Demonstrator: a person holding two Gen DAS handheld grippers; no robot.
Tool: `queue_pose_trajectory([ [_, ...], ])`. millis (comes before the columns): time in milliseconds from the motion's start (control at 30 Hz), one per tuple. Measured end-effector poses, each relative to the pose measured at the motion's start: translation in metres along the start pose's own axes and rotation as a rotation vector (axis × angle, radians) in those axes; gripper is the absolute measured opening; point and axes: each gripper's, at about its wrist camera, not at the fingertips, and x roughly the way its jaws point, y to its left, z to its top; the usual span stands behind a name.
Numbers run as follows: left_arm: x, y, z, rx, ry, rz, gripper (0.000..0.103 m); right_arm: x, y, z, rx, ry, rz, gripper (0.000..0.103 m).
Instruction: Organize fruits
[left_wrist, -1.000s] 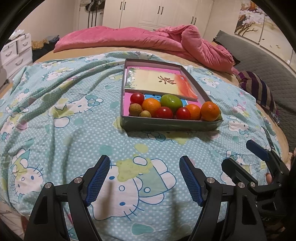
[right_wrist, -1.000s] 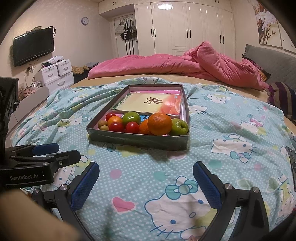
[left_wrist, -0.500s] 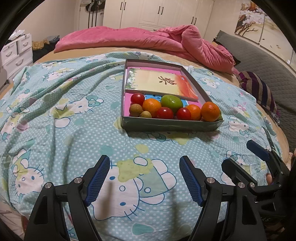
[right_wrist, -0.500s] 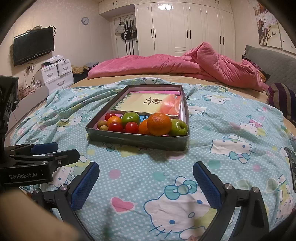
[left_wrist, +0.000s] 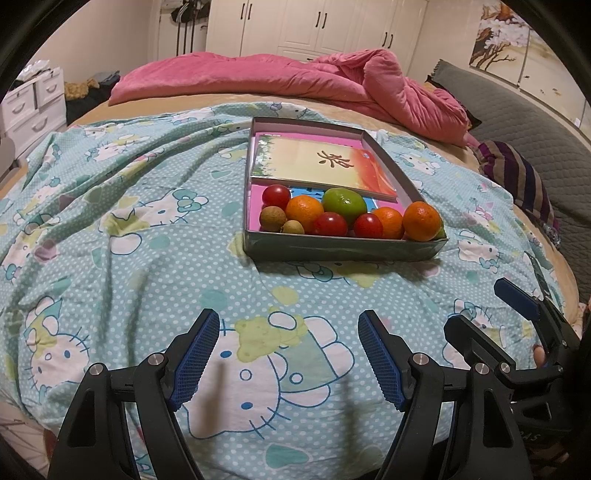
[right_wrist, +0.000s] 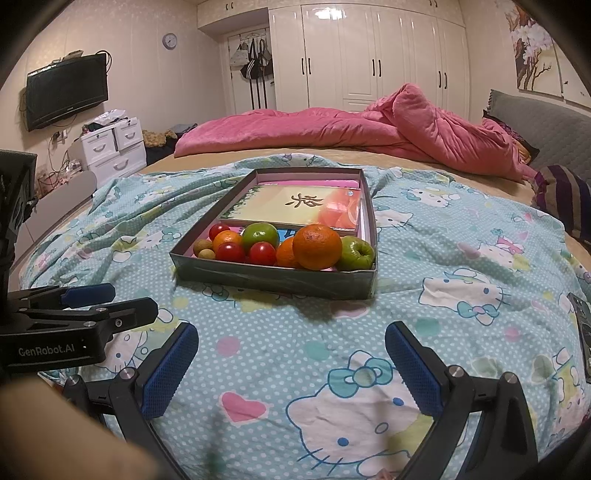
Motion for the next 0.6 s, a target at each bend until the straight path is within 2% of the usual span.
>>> queue_pose_trajectory([
  [600, 0.0040, -0.0020, 0.0032, 0.021, 0.020, 0.011, 0.078, 0.0045, -0.0037, 0.0002, 0.010, 0.003, -0.029, 0.102],
])
